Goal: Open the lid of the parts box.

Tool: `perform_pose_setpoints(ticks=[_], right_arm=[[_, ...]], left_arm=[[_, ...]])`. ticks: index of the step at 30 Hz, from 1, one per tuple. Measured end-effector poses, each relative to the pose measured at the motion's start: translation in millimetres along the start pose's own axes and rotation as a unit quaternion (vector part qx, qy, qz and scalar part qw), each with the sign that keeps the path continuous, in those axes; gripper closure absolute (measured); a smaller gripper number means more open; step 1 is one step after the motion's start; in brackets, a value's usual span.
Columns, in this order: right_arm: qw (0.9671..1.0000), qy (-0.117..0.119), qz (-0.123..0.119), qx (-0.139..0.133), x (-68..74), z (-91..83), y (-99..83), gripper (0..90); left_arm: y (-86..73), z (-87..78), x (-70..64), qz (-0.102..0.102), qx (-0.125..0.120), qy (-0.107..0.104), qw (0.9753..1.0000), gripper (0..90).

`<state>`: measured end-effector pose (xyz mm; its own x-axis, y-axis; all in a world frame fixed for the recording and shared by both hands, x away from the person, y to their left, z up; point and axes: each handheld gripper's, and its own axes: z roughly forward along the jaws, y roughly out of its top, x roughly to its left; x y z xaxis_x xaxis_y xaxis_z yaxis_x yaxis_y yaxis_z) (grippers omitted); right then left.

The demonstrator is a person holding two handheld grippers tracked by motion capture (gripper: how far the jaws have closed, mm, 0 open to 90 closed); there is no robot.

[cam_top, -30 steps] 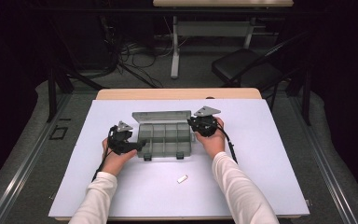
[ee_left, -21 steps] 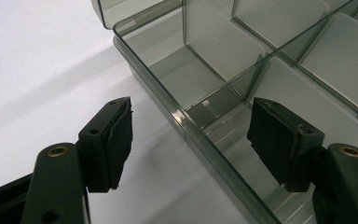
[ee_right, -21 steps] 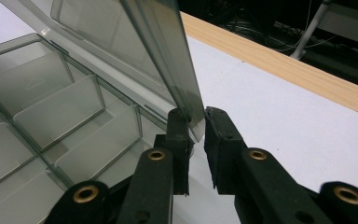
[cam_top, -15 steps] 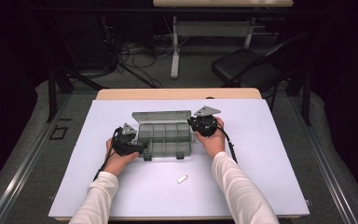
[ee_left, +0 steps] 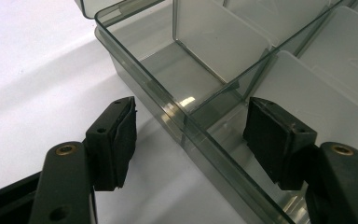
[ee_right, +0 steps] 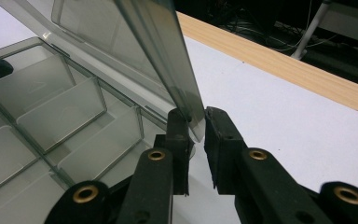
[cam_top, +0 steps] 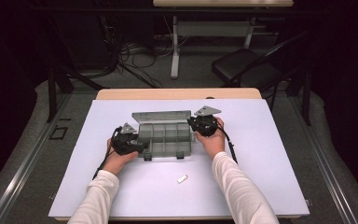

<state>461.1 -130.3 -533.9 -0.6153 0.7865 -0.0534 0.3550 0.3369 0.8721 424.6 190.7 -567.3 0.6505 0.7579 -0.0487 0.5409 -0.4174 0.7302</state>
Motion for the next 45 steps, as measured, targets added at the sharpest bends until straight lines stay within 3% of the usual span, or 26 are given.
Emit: perform_pose_setpoints(ticks=[5, 22, 31, 35, 41, 45], right_arm=[[1.0, -0.001, 0.002, -0.002, 0.1, 0.1, 0.0, 80.2], [0.9996, -0.006, 0.027, -0.002, 1.0, 0.7, 1.0, 80.2], [0.9972, -0.022, 0.072, 0.002, 4.1, 1.9, 3.1, 81.0], [0.9945, -0.04, 0.096, 0.004, 8.0, 3.2, 4.8, 82.0], [0.9874, -0.082, 0.134, 0.013, 16.6, 6.3, 11.0, 84.2], [0.9853, -0.097, 0.14, 0.015, 18.3, 8.2, 13.3, 85.1]], left_arm=[[2.1, 1.9, 2.4, 0.014, -0.001, -0.006, 0.9999, 36.2], [2.8, 3.3, 4.9, 0.012, 0.0, -0.014, 0.9998, 36.3], [2.8, 3.4, 5.1, 0.01, 0.0, -0.015, 0.9998, 36.6], [2.7, 3.4, 5.1, 0.01, 0.0, -0.015, 0.9998, 36.7], [2.7, 3.4, 5.0, 0.01, 0.0, -0.015, 0.9998, 36.8], [2.7, 3.4, 5.2, 0.01, 0.0, -0.016, 0.9998, 36.8]])
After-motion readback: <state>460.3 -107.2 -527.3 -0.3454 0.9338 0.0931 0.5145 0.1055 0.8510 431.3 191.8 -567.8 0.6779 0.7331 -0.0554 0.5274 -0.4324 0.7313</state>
